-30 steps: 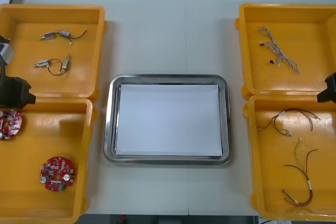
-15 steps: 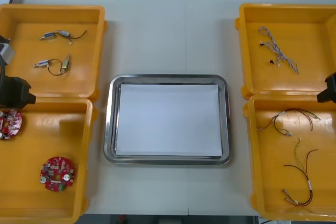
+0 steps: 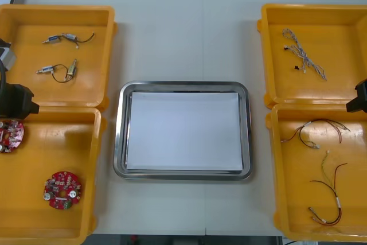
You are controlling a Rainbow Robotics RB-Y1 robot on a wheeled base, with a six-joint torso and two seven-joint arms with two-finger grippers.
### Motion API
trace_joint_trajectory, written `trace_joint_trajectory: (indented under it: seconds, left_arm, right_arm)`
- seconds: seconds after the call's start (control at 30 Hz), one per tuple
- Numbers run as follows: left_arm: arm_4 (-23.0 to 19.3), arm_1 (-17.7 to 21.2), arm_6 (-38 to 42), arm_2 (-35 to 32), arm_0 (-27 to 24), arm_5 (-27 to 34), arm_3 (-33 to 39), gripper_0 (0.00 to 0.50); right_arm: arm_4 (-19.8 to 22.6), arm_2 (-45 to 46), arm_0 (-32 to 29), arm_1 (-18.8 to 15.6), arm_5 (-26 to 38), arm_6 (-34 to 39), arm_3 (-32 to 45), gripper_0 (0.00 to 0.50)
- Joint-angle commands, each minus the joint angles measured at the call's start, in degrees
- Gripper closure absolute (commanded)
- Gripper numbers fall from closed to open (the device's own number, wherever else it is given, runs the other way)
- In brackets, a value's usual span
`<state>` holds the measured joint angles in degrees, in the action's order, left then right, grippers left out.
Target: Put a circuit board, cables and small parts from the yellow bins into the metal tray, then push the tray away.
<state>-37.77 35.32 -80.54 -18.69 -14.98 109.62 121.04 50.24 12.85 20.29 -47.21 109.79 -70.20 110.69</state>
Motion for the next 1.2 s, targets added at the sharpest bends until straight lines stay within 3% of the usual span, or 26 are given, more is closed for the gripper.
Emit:
trace_joint_trajectory:
  seconds: [0.03, 1.2]
  left_arm:
    - [0.50, 2.04, -6.04, 0.23, 0.65, 0.38, 2.01, 0.000]
    - [0.50, 2.04, -6.04, 0.23, 0.65, 0.38, 2.01, 0.000]
  right_arm:
    - [0.47, 0.60, 0.63, -2.44, 0.21, 0.06, 0.40, 0.000]
    - [0.47, 0.60, 0.63, -2.44, 0.21, 0.06, 0.40, 0.000]
